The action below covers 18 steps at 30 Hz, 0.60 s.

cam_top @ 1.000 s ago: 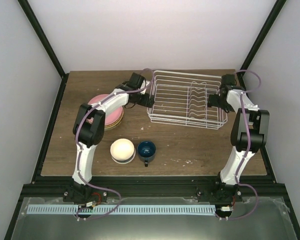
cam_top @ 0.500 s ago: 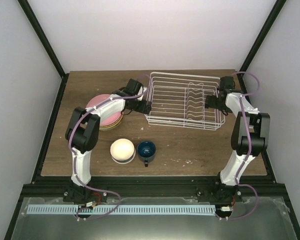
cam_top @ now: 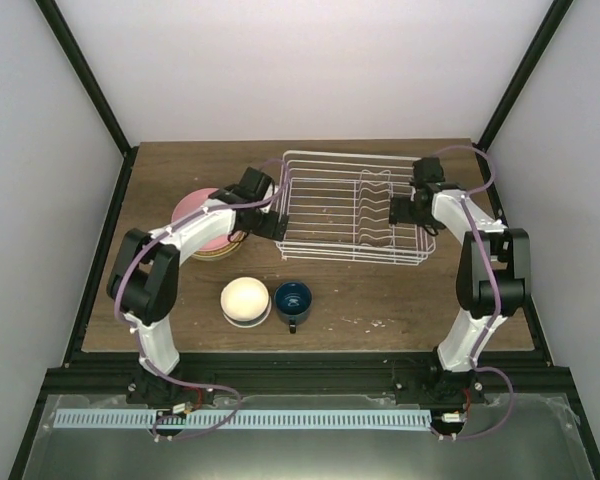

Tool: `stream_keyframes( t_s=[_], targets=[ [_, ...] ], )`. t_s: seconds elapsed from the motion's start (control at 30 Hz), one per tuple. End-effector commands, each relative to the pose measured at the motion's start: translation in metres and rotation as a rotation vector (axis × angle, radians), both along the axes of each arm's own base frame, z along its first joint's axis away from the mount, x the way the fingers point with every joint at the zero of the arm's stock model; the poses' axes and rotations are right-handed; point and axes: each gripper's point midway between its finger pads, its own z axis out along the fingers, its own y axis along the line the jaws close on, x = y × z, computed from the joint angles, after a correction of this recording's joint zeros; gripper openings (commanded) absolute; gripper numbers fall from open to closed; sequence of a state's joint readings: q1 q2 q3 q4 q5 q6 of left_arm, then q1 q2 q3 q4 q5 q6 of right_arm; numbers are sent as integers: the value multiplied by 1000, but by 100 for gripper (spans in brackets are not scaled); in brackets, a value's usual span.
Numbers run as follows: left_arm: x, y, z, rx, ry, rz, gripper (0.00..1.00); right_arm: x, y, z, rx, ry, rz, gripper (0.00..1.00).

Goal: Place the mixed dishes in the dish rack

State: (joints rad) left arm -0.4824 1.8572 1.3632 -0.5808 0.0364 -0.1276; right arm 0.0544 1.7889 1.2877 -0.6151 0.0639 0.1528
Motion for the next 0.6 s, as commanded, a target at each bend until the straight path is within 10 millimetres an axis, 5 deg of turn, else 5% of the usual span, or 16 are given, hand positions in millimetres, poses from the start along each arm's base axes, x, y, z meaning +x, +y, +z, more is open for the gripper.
stream_keyframes(
  t_s=[0.0,0.23,0.57],
  targets=[
    [-18,19,2,49,24,26,100,-23,29,-5,41,56,13,100],
    [-41,33,3,60,45,43,100,-40,47,-10,45,82,23,100],
    [-68,54,2,85,51,77,100,-61,46,-5,32,89,4,100]
  ],
)
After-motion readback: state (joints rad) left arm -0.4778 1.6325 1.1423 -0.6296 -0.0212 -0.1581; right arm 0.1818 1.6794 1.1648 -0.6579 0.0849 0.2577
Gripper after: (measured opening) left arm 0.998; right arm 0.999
